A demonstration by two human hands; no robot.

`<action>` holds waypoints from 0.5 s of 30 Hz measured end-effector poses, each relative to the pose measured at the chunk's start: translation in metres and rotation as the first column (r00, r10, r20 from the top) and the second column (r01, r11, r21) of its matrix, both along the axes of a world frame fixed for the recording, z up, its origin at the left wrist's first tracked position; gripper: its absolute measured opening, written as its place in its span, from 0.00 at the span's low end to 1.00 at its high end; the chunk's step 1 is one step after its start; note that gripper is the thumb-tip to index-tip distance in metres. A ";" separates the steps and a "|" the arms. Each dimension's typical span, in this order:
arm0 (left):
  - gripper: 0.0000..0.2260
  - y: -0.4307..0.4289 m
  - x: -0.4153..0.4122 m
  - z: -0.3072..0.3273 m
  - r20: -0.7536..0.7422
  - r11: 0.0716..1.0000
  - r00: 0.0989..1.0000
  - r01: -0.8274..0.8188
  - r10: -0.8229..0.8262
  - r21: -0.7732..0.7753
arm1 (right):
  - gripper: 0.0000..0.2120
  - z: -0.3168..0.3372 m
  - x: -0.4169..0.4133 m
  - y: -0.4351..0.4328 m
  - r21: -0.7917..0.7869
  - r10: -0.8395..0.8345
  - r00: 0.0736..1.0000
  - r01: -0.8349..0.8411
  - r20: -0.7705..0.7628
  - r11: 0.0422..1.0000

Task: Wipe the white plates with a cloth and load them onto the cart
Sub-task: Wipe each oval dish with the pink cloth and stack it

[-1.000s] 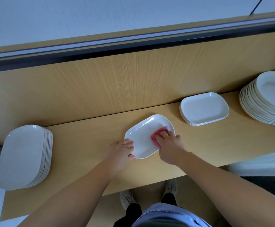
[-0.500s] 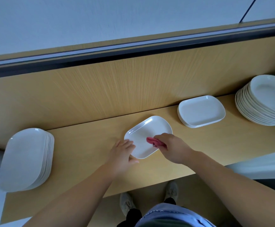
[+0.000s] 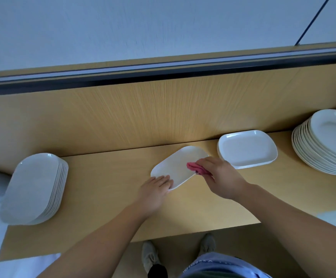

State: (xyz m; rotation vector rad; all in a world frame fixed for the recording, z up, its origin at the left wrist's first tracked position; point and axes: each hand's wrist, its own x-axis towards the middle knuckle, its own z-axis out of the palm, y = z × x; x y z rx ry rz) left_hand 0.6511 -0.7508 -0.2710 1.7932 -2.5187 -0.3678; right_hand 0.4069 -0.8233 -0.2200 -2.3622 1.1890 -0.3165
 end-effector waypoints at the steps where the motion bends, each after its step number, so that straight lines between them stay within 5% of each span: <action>1: 0.18 -0.001 -0.001 0.007 -0.048 0.999 0.998 -0.048 0.048 -0.005 | 0.16 0.006 0.001 -0.003 -0.032 0.010 1.000 -0.009 0.019 0.999; 9: 0.20 -0.016 -0.003 0.075 -0.098 0.948 0.943 -0.310 0.317 0.077 | 0.18 0.045 0.017 -0.030 -0.171 0.081 0.994 -0.067 0.079 0.983; 15: 0.13 -0.011 0.006 0.099 -0.429 0.904 0.805 -0.423 0.409 0.069 | 0.18 0.067 0.029 -0.035 -0.245 0.101 0.987 -0.068 0.125 0.967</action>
